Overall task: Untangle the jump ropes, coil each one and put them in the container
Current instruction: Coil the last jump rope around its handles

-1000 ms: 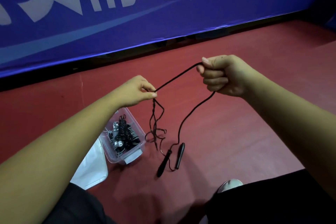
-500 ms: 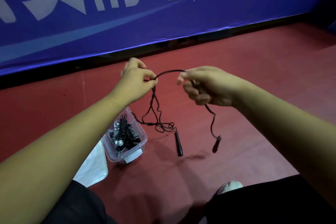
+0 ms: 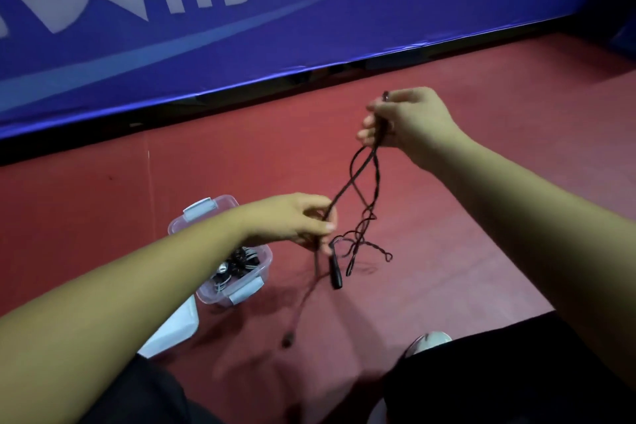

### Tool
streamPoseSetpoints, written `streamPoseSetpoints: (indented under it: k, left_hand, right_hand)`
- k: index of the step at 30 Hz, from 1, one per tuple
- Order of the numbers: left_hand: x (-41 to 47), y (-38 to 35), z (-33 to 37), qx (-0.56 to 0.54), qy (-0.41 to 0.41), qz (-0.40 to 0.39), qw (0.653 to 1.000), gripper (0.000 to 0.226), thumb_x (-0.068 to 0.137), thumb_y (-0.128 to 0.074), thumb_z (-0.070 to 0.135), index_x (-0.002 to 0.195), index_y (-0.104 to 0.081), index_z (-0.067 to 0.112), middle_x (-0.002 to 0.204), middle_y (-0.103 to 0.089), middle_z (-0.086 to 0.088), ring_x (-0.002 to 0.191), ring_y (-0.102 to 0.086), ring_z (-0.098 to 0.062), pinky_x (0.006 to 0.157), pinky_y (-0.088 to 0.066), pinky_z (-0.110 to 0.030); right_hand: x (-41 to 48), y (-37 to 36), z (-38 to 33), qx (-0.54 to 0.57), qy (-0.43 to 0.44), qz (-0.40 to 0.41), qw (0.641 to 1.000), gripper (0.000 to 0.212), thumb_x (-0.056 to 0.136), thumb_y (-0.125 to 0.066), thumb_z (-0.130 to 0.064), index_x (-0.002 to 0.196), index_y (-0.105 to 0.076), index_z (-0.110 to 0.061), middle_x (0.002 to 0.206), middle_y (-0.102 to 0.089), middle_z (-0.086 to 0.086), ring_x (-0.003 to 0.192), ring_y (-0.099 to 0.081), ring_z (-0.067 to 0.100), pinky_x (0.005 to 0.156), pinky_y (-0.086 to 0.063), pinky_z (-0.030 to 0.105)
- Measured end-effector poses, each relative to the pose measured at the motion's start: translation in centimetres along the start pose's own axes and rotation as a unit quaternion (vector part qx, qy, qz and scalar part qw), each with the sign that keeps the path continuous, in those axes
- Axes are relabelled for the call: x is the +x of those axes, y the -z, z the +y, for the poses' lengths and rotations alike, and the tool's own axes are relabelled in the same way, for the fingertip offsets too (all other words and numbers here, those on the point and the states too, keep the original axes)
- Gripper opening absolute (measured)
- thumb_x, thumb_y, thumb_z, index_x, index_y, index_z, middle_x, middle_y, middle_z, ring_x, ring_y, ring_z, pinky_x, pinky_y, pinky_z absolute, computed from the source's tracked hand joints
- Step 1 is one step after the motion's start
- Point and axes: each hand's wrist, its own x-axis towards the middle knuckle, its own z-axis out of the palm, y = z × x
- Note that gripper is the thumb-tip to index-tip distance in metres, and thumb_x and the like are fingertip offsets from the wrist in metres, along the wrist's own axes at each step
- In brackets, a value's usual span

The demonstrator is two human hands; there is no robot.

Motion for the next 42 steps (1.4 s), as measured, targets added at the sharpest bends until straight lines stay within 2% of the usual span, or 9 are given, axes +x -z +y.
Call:
streamPoseSetpoints:
  k: [5, 13, 18, 21, 24, 28, 31, 39, 42]
  left_hand:
    - [-0.7, 2.0, 1.9, -0.124, -0.059, 0.145, 0.980, 0.022, 0.104, -0.040, 0.011, 0.101, -0.062, 0.006, 0.060, -0.039, 0.002, 0.050, -0.043, -0.014, 0.052, -0.043, -0.026]
    - [-3.2, 6.9, 4.4, -0.306, -0.152, 0.320, 0.884, 0.027, 0.100, -0.034, 0.008, 0.079, -0.051, 0.010, 0.048, -0.030, 0.006, 0.045, -0.031, -0.009, 0.044, -0.029, -0.020]
    - [-3.1, 8.1, 2.6, -0.164, -0.072, 0.364, 0.914, 0.028, 0.102, -0.036, 0.004, 0.084, -0.056, 0.009, 0.052, -0.049, 0.006, 0.053, -0.057, -0.012, 0.062, -0.047, -0.027]
    - [-2.1, 8.8, 1.5, 0.098, -0.011, 0.408, 0.908, 0.028, 0.095, -0.059, 0.008, 0.122, -0.060, 0.010, 0.109, -0.070, -0.002, 0.104, -0.065, -0.011, 0.103, -0.045, -0.033]
    - [-1.4, 6.9, 2.5, 0.164, -0.096, 0.319, 0.929, 0.071, 0.087, -0.062, 0.047, 0.150, -0.037, 0.026, 0.153, -0.041, 0.006, 0.140, -0.036, -0.004, 0.118, -0.026, -0.026]
    - [-0.2, 3.2, 4.2, 0.172, -0.141, 0.207, 0.953, 0.028, 0.101, -0.050, 0.038, 0.112, -0.065, 0.017, 0.092, -0.074, 0.005, 0.087, -0.066, -0.005, 0.083, -0.047, -0.027]
    - [-0.2, 4.0, 3.6, 0.148, -0.124, 0.235, 0.953, 0.029, 0.100, -0.049, 0.031, 0.076, -0.059, 0.019, 0.044, -0.049, 0.006, 0.045, -0.052, -0.015, 0.058, -0.035, -0.027]
    - [-0.5, 9.4, 1.3, 0.039, -0.005, 0.484, 0.874, 0.037, 0.103, -0.046, 0.014, 0.066, -0.053, 0.013, 0.057, -0.040, -0.009, 0.029, -0.043, -0.003, 0.041, -0.039, -0.015]
    - [-1.0, 11.0, -0.3, 0.070, 0.084, 0.435, 0.894, 0.032, 0.103, -0.047, 0.013, 0.073, -0.055, 0.008, 0.064, -0.047, -0.015, 0.040, -0.059, -0.009, 0.046, -0.048, -0.019]
  right_hand:
    - [1.2, 3.3, 2.6, -0.256, -0.057, 0.076, 0.962, 0.027, 0.087, -0.058, 0.004, 0.112, -0.047, 0.005, 0.086, -0.067, 0.031, 0.057, -0.071, 0.036, 0.058, -0.061, 0.053]
    - [0.3, 3.9, 3.4, -0.431, 0.040, -0.213, 0.876, 0.025, 0.091, -0.069, -0.038, 0.080, -0.067, -0.016, 0.068, -0.055, -0.002, 0.062, -0.050, 0.007, 0.063, -0.044, 0.020]
    - [0.5, 4.4, 4.3, -0.233, 0.019, -0.171, 0.957, 0.024, 0.101, -0.056, -0.020, 0.083, -0.062, -0.005, 0.073, -0.063, 0.012, 0.076, -0.063, 0.025, 0.080, -0.050, 0.037]
    - [-0.6, 2.3, 2.1, -0.186, 0.069, -0.188, 0.962, 0.024, 0.101, -0.056, -0.018, 0.085, -0.062, -0.002, 0.055, -0.040, 0.006, 0.051, -0.039, 0.020, 0.052, -0.040, 0.030]
    - [-1.4, -0.6, 0.2, -0.245, 0.111, -0.215, 0.939, 0.026, 0.099, -0.061, -0.022, 0.084, -0.069, -0.003, 0.051, -0.042, -0.001, 0.047, -0.034, 0.014, 0.045, -0.031, 0.025]
    - [-1.6, -1.9, -0.7, -0.334, 0.132, -0.232, 0.904, 0.023, 0.096, -0.064, -0.024, 0.077, -0.071, -0.014, 0.050, -0.047, -0.008, 0.046, -0.039, 0.010, 0.046, -0.033, 0.024]
    - [-1.1, -0.5, 0.7, -0.389, 0.092, -0.264, 0.878, 0.028, 0.098, -0.061, -0.031, 0.080, -0.066, -0.011, 0.056, -0.052, 0.000, 0.049, -0.049, 0.013, 0.051, -0.042, 0.023]
    - [1.3, 5.6, 6.2, -0.474, -0.005, -0.219, 0.853, 0.023, 0.101, -0.058, -0.024, 0.079, -0.060, -0.016, 0.070, -0.068, 0.005, 0.060, -0.064, 0.011, 0.068, -0.048, 0.029]
    - [1.1, 6.5, 6.4, -0.470, -0.014, -0.202, 0.859, 0.023, 0.100, -0.059, -0.021, 0.078, -0.062, -0.016, 0.066, -0.069, 0.004, 0.058, -0.062, 0.014, 0.066, -0.048, 0.035]
